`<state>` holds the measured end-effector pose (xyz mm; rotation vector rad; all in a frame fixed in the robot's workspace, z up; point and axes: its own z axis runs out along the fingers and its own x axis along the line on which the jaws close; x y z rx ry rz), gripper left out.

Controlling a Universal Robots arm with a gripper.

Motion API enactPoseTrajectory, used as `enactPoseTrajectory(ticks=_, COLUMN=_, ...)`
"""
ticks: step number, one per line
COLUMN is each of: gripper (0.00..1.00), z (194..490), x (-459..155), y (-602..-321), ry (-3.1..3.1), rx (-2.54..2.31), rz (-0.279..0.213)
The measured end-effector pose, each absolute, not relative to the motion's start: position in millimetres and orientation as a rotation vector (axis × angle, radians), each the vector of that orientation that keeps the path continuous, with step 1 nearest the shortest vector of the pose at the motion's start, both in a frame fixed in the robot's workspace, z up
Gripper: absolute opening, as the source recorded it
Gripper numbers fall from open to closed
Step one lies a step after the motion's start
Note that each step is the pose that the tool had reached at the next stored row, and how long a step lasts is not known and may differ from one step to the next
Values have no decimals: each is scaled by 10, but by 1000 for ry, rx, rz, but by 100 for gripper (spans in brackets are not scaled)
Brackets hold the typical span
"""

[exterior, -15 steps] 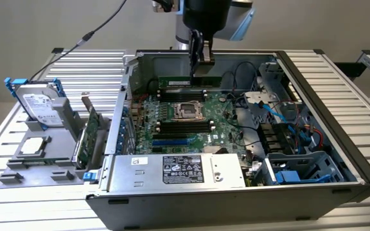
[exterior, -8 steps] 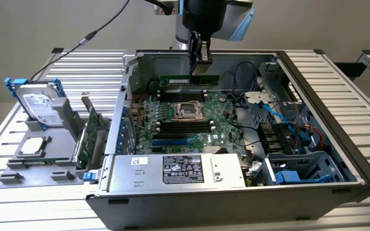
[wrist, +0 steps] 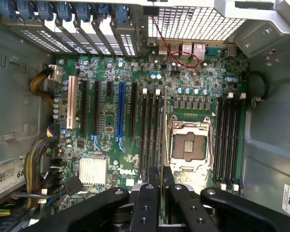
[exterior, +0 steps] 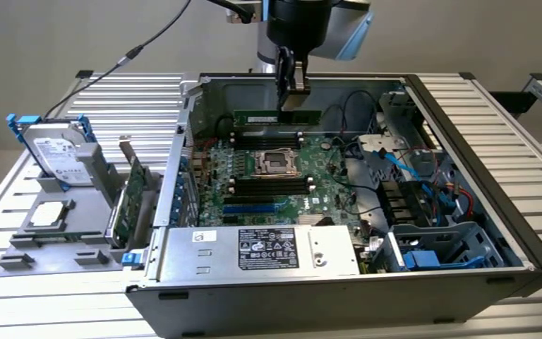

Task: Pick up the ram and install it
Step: 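Insert the ram into the slot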

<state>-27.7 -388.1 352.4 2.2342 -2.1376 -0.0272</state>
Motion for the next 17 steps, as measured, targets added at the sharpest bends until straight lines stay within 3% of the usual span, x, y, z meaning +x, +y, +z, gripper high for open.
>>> enactPoseTrajectory(ticks=17, gripper=14, z=3387, x=-285, y=-3880, ry=-2138, rx=2235, rz=-27)
